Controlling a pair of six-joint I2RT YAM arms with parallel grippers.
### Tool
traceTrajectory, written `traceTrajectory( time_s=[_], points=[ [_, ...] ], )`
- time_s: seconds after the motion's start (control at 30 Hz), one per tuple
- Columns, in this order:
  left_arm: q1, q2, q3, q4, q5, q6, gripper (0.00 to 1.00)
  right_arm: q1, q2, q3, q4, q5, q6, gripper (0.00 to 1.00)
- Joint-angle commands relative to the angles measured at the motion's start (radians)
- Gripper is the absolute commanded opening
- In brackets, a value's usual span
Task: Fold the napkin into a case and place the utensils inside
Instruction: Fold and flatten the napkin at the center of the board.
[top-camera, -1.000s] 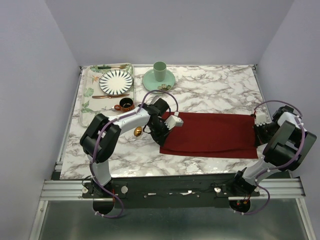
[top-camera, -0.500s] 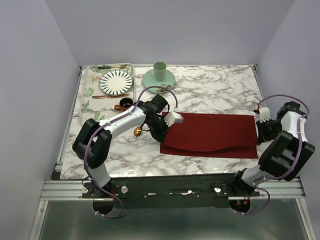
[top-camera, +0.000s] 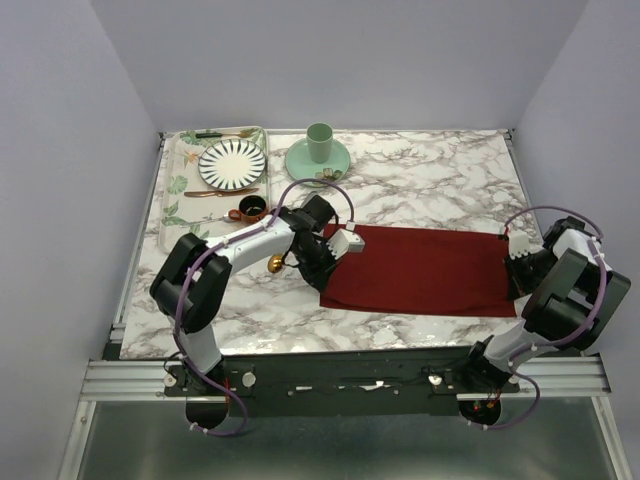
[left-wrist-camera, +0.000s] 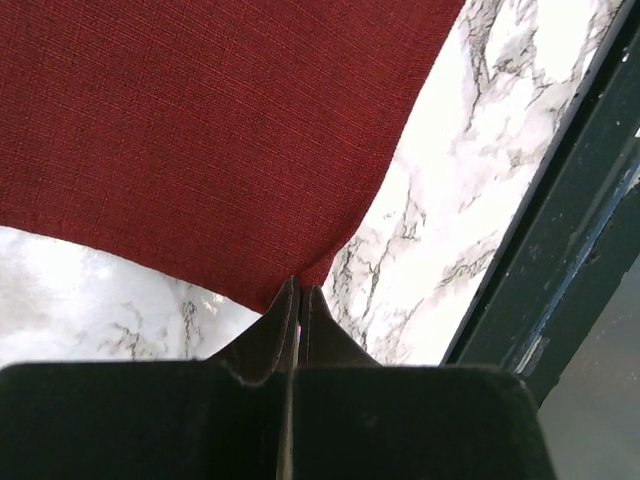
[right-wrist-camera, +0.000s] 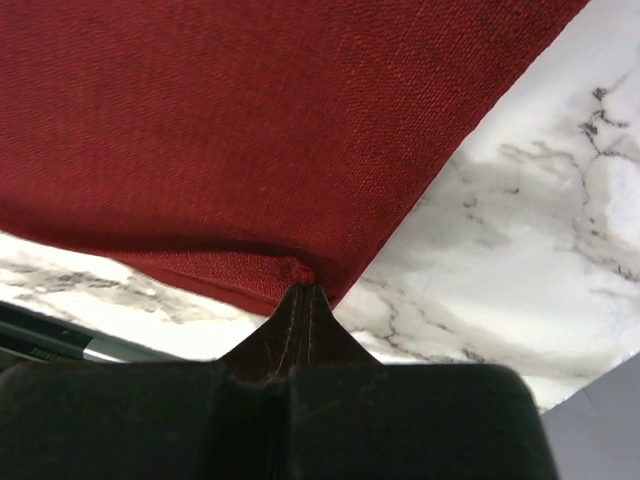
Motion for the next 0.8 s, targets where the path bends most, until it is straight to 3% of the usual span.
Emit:
traceTrajectory(
  time_s=[0.0, 0.3, 0.57, 0.77],
  points=[
    [-0.002, 0.037, -0.021, 0.034, -0.012, -0.010, 0.00, -0.011, 0.041, -0.006, 0.064, 0.029, 0.016, 0.01],
    [-0.001, 0.042, -0.026, 0.040, -0.021, -0.004, 0.00, -0.011, 0.014, 0.019, 0.029, 0.015, 0.012, 0.01],
    [-0.002, -0.044, 0.002, -0.013, -0.012, -0.009, 0.00, -0.011, -0.083, 0.059, -0.080, -0.014, -0.021, 0.01],
    [-0.016, -0.021, -0.012, 0.002, -0.007, -0.013, 0.00, -0.011, -0.040, 0.047, -0.049, -0.006, -0.019, 0.01]
  ],
)
